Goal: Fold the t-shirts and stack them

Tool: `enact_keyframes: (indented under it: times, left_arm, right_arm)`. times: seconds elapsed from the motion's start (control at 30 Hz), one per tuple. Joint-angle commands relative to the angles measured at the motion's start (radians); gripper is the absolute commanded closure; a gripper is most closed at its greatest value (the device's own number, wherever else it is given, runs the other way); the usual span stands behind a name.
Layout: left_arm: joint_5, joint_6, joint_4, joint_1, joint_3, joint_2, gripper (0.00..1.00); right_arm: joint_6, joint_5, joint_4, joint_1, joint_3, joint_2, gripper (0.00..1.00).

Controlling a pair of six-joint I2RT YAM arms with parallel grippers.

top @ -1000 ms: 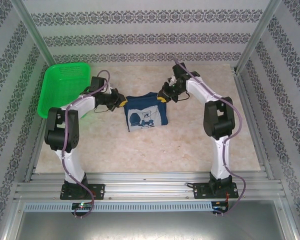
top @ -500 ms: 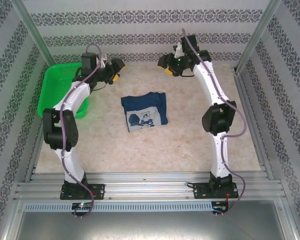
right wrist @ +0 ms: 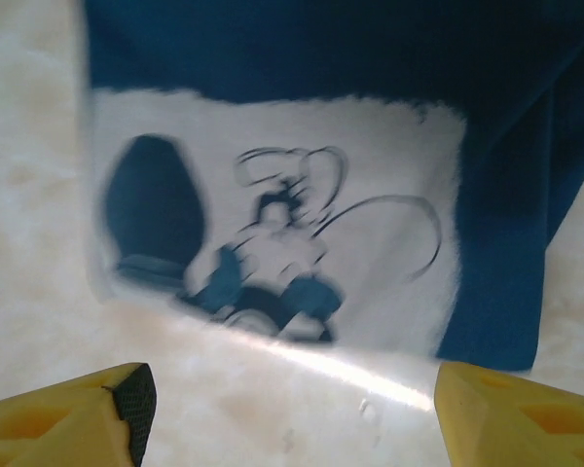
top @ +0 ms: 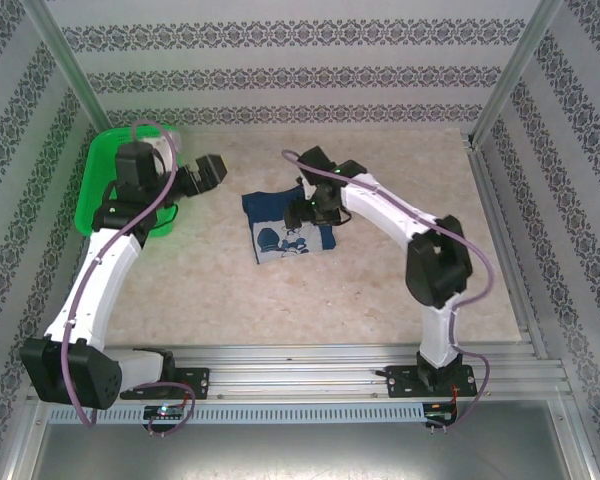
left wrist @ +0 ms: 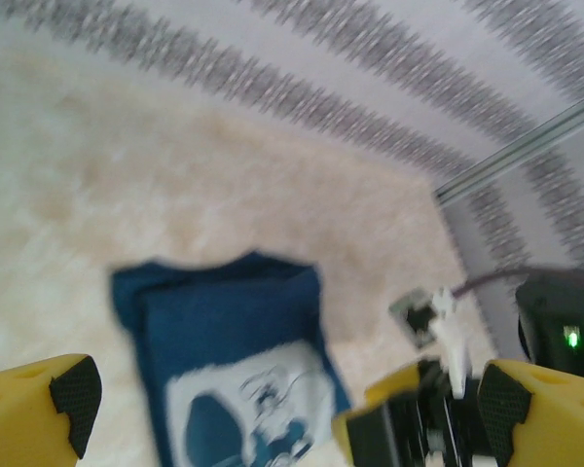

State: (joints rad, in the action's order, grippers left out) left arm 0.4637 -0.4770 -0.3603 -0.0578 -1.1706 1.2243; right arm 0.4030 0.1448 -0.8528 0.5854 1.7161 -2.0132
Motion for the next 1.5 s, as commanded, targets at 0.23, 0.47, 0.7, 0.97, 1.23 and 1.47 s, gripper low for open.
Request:
enact_keyframes:
  times: [0.23,0.47,0.7,0.97,1.23,1.47]
  left_arm:
    - [-0.170,0.136,-0.209,-0.001,0.093,-0.147,0.00]
    - [-0.216,0.134,-0.254,0.000,0.116,-0.208,0.00]
    - [-0.266,0.137,-0.295,0.004,0.115,-0.256,0.00]
    - [-0.292,0.127,-0.362,0.004,0.107,-0.300,0.00]
    - [-0.312,0.144,-0.433,0.005,0.075,-0.333,0.00]
    - [-0.296,0.157,-0.446,0.006,0.055,-0.338,0.00]
  right_arm:
    - [0.006,-0.171,-0.032,0.037,0.304,-0.290,0.21]
    - [0.064,-0.220,-0.186,-0.026,0.575,-0.499,0.22]
    - [0.021,-0.255,-0.300,-0.135,0.733,-0.577,0.23]
    - [-0.109,-0.270,-0.356,-0.304,0.784,-0.585,0.23]
    - [-0.290,-0.266,-0.386,-0.432,0.927,-0.674,0.22]
    - [-0.267,-0.171,-0.343,-0.504,0.986,-0.619,0.22]
